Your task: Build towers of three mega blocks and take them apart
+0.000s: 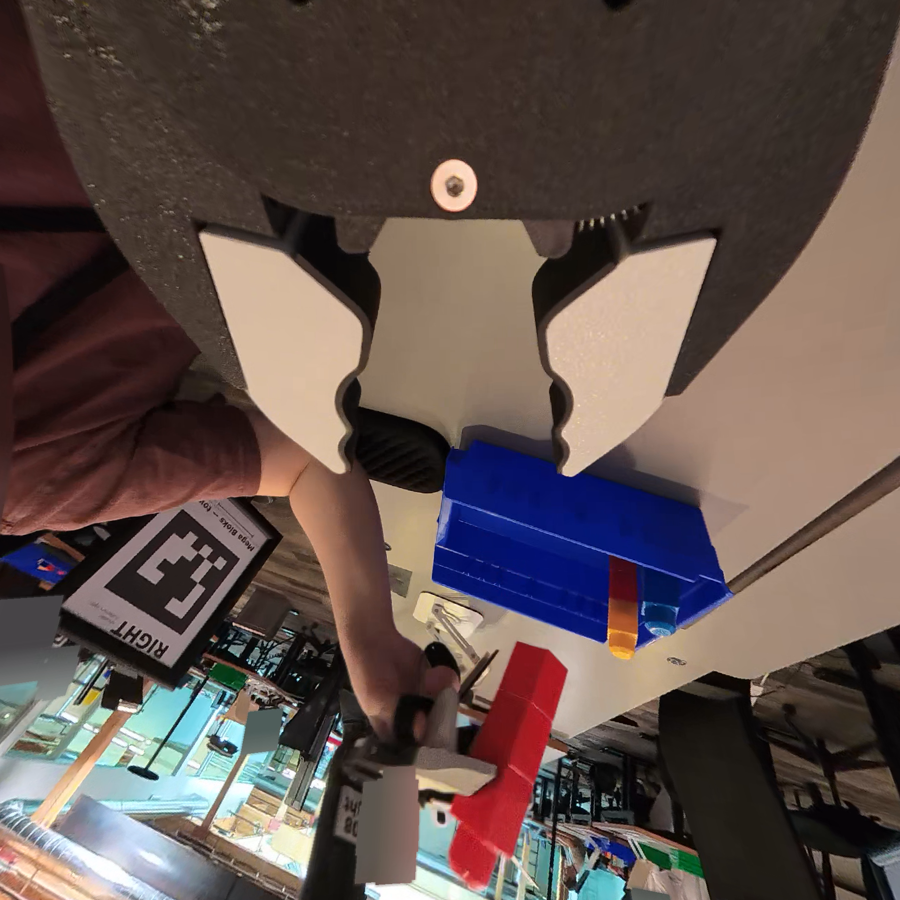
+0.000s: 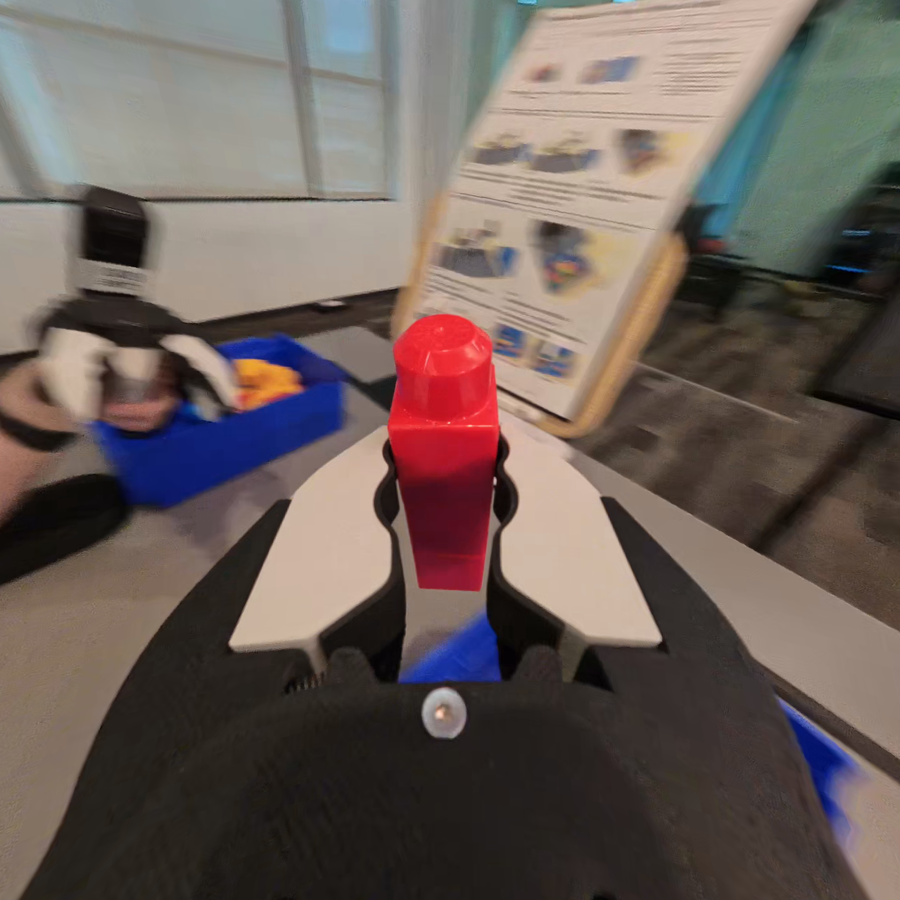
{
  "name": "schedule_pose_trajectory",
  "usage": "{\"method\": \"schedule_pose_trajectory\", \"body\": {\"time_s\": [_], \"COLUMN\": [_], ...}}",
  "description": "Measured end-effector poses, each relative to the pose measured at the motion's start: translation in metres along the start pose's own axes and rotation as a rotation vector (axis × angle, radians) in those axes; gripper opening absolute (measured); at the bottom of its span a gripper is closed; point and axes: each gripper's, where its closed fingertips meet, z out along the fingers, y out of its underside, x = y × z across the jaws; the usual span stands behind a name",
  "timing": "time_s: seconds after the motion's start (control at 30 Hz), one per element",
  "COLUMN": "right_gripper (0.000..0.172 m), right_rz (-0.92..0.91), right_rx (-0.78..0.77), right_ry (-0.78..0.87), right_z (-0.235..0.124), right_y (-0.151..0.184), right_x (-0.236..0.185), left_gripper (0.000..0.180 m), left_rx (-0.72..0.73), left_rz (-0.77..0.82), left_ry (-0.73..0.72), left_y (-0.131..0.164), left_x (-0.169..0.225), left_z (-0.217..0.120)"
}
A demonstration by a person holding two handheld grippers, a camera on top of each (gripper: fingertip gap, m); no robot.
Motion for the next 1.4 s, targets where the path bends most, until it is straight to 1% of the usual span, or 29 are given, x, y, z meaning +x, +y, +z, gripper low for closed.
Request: {"method": "schedule_pose_trajectory", "body": {"time_s": [0.03, 0.1, 0.2, 0.33, 0.4, 0.47, 0.53, 0.6, 0.7, 0.83, 0.97, 1.0, 1.03, 1.07, 1.1, 1.17, 1.23, 1.3, 1.33, 1.37, 1.4], "right_gripper": [0.036, 0.036, 0.037, 0.037, 0.037, 0.037, 0.037, 0.037, 0.037, 0.037, 0.037, 0.046, 0.060, 0.064, 0.065, 0.072, 0.081, 0.083, 0.084, 0.084, 0.084], "right_rz": [0.021, 0.076, 0.147, 0.109, 0.104, 0.110, 0.111, 0.085, 0.072, 0.023, 0.014, 0.014, 0.018, 0.015, 0.005, -0.013, -0.037, -0.096, -0.124, -0.144, -0.159], "right_rx": [-0.030, -0.073, -0.107, -0.123, -0.112, -0.136, -0.169, -0.189, -0.188, -0.180, -0.184, -0.189, -0.192, -0.190, -0.183, -0.173, -0.183, -0.174, -0.155, -0.131, -0.108], "right_ry": [0.049, 0.034, -0.081, -0.081, -0.089, -0.074, -0.096, -0.107, -0.141, -0.165, -0.189, -0.187, -0.183, -0.184, -0.187, -0.181, -0.164, -0.128, -0.109, -0.091, -0.072], "right_z": [-0.009, -0.013, 0.000, 0.022, 0.030, 0.036, 0.040, 0.043, 0.045, 0.047, 0.047, 0.046, 0.046, 0.044, 0.042, 0.036, 0.029, 0.021, 0.018, 0.014, 0.011], "right_y": [0.013, 0.041, 0.084, 0.130, 0.146, 0.164, 0.180, 0.191, 0.198, 0.203, 0.202, 0.202, 0.200, 0.197, 0.192, 0.179, 0.165, 0.146, 0.133, 0.119, 0.105], "right_x": [0.019, 0.038, 0.040, 0.052, 0.054, 0.058, 0.054, 0.053, 0.049, 0.046, 0.042, 0.042, 0.043, 0.043, 0.043, 0.043, 0.045, 0.047, 0.048, 0.048, 0.047], "left_gripper": [0.076, 0.076, 0.076, 0.074, 0.074, 0.074, 0.074, 0.073, 0.075, 0.074, 0.075, 0.077, 0.078, 0.078, 0.078, 0.078, 0.077, 0.074, 0.070, 0.065, 0.064], "left_rx": [-0.001, -0.007, -0.019, -0.019, -0.023, -0.032, -0.053, -0.090, -0.108, -0.091, -0.083, -0.079, -0.072, -0.059, -0.047, -0.056, -0.092, -0.153, -0.178, -0.203, -0.234], "left_rz": [0.004, 0.002, 0.005, 0.007, 0.011, 0.017, 0.023, 0.035, 0.056, 0.047, 0.014, 0.015, 0.024, 0.036, 0.048, 0.078, 0.105, 0.070, 0.033, -0.021, -0.080], "left_ry": [0.001, 0.008, 0.013, 0.029, 0.032, 0.032, 0.042, 0.044, 0.040, 0.037, 0.026, 0.006, -0.023, -0.058, -0.107, -0.276, -0.487, -0.731, -0.827, -0.905, -0.956], "left_y": [-0.001, -0.001, 0.000, 0.000, 0.001, 0.001, 0.004, 0.009, 0.011, 0.008, 0.004, 0.002, -0.001, -0.006, -0.011, -0.015, -0.012, 0.002, 0.011, 0.023, 0.035], "left_x": [0.002, 0.004, 0.005, 0.008, 0.010, 0.012, 0.016, 0.018, 0.020, 0.018, 0.015, 0.013, 0.010, 0.007, 0.003, -0.013, -0.032, -0.056, -0.065, -0.072, -0.077], "left_z": [-0.001, -0.003, -0.002, 0.000, 0.001, 0.002, 0.002, 0.004, 0.006, 0.005, -0.006, -0.012, -0.020, -0.030, -0.043, -0.077, -0.124, -0.180, -0.207, -0.231, -0.249]}}
